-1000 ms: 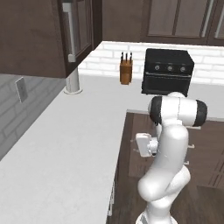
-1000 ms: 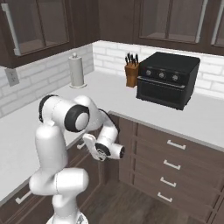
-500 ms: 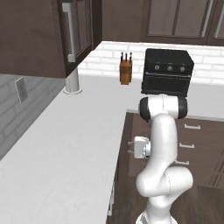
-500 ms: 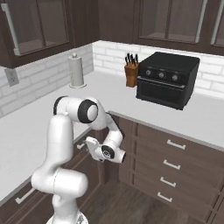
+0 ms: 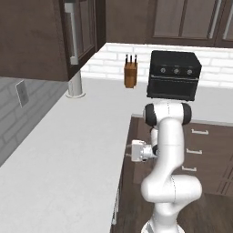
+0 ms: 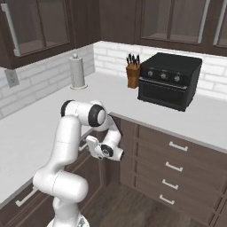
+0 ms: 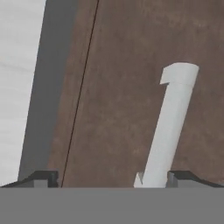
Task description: Take a straw from the drawer in front and place it inside the glass cup on the dining counter.
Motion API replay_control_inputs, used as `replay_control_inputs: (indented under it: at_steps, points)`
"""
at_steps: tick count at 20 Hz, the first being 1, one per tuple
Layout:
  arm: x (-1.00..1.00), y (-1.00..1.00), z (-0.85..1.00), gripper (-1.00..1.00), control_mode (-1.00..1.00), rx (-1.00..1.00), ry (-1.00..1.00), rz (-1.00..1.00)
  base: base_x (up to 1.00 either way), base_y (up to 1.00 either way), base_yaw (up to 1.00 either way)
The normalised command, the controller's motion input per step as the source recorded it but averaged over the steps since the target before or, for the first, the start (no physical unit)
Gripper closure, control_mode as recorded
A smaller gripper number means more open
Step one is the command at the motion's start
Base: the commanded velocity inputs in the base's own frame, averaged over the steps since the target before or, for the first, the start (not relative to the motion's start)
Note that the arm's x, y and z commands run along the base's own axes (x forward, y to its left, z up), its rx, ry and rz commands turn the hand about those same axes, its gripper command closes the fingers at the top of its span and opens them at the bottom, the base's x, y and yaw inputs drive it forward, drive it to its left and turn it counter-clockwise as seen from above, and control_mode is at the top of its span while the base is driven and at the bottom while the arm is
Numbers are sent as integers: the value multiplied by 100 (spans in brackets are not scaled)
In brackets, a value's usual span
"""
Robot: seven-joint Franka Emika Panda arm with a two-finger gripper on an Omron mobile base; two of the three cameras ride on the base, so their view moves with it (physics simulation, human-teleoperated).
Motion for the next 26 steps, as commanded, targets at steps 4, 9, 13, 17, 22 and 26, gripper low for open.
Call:
replay_control_inputs:
  at_steps: [4,9,13,17,22,26]
  points:
    - [28,27,-32,-100,-100,0,3,0,0,0,0]
    - [5,16,-46,-100,-100,0,3,0,0,0,0]
    - [4,1,-46,-100,-100,0,0,0,0,0,0]
    - [17,0,-35,-100,-100,0,0,0,0,0,0]
    - [22,7,-16,100,-100,0,0,0,0,0,0]
    - [7,12,-1,100,-100,0,0,0,0,0,0]
